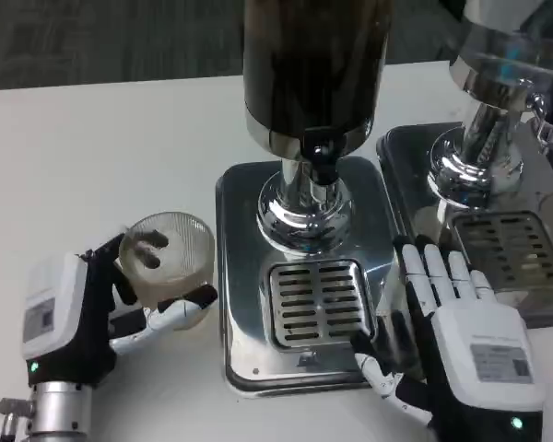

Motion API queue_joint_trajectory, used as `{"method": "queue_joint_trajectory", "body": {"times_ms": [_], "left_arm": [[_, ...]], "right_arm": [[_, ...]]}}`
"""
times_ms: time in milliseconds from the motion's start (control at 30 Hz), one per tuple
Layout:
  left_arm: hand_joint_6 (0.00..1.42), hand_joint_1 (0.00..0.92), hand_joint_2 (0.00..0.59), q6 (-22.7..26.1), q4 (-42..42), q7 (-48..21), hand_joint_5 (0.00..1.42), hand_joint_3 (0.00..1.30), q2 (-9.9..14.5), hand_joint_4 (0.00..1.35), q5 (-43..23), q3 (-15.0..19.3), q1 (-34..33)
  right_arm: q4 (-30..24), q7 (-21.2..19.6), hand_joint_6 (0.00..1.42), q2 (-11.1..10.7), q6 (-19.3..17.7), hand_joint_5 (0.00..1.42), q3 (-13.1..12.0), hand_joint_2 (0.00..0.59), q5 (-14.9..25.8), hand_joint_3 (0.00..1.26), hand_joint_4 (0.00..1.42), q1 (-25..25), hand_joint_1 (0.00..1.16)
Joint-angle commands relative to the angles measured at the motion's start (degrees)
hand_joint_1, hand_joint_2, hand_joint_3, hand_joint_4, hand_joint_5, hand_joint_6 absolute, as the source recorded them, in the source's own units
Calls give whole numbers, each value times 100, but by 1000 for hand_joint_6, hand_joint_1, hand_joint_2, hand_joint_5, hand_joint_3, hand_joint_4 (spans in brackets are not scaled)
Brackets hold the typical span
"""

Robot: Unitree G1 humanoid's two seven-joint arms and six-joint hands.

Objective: Grasp the cup under the faucet to collect the drink, then remove the cup.

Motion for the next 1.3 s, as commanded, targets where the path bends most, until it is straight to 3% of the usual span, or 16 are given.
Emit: {"method": "queue_joint_trajectory", "body": {"times_ms": [33, 433, 733, 1300], "left_arm": [[1180, 551, 43, -197, -205, 155, 986, 700, -4, 762, -91, 104, 14], [1166, 581, 19, -415, -635, 146, 968, 700, -45, 752, -55, 124, 89], [1165, 582, 17, -504, -716, 53, 967, 700, -149, 752, 287, -226, -26], [1194, 603, 13, -112, 437, 27, 993, 722, -729, 770, 630, -853, -1075]], "right_arm": [[-132, -45, 67, 54, 41, 0, -51, 351, 31, 25, 0, 54, 337], [-150, -10, 67, 37, 17, 0, -83, 351, 36, 25, 0, 71, 337], [-107, -42, 66, 77, -20, 0, -101, 351, 118, 25, 0, 124, 337], [-217, -51, 64, 150, 21, 0, -147, 356, 84, 12, 0, 273, 342]]}}
